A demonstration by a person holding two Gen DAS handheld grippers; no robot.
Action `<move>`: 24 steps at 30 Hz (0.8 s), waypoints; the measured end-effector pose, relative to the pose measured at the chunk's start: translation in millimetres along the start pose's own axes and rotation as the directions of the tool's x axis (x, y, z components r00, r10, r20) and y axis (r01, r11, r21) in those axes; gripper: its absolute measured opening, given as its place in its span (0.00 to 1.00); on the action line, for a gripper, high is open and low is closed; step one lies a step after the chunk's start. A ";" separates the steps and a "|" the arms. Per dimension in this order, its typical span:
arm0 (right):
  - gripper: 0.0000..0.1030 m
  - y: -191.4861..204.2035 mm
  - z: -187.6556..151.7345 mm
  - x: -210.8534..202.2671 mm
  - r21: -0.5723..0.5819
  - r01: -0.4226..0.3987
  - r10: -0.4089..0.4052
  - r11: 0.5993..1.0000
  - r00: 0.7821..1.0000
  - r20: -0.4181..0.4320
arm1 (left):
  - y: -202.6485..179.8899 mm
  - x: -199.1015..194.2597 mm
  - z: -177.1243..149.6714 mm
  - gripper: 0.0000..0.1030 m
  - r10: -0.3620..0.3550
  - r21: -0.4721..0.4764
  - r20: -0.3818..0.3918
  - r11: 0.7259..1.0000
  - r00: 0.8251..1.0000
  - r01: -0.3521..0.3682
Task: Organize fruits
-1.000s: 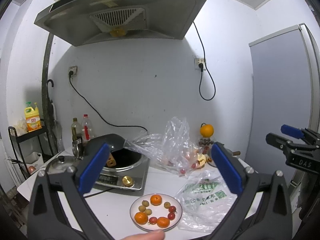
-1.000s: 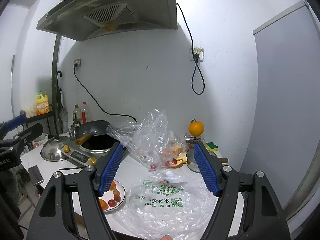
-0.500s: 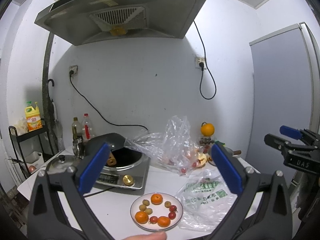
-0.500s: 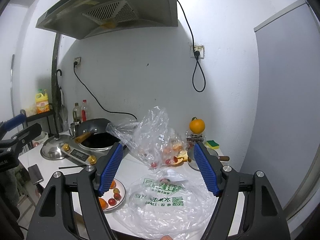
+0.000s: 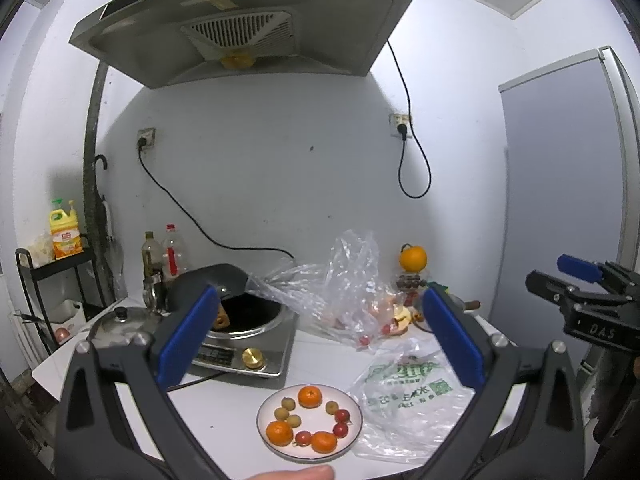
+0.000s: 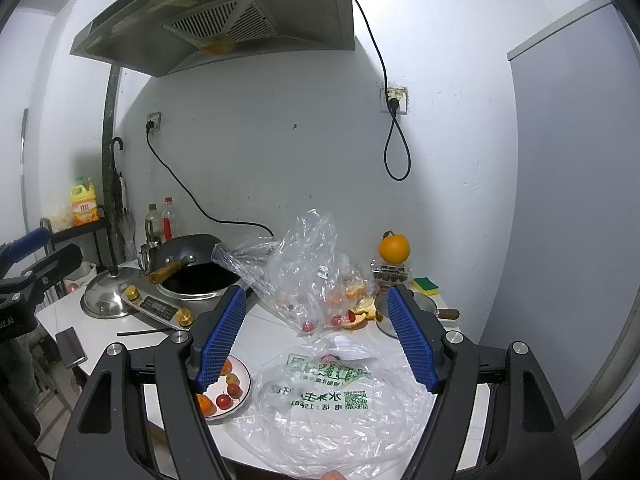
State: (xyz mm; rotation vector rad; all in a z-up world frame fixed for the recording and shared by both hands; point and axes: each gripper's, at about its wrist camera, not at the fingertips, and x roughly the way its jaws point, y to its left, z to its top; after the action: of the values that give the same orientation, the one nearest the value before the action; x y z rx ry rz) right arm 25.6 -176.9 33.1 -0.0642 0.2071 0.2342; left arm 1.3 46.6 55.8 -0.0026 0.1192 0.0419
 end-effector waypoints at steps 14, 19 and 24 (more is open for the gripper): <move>0.74 0.5 -1.1 0.6 0.001 0.003 -0.003 1.000 1.000 -0.003 | 1.5 -0.9 -0.4 1.00 -0.006 -0.006 0.004 1.000 1.000 0.006; 0.74 0.5 -1.0 1.0 0.003 0.002 -0.002 1.000 1.000 -0.005 | 2.6 0.2 -0.5 1.00 -0.001 -0.004 0.005 1.000 1.000 0.001; 0.74 3.3 -3.1 0.5 -0.001 -0.005 0.005 1.000 1.000 -0.008 | 0.5 0.6 0.2 1.00 0.000 0.002 0.000 1.000 1.000 0.000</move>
State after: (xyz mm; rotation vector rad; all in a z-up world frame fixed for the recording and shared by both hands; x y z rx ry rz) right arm 24.8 -173.8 29.8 -0.0653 0.2151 0.2386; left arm 1.9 47.1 55.9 -0.0010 0.1194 0.0415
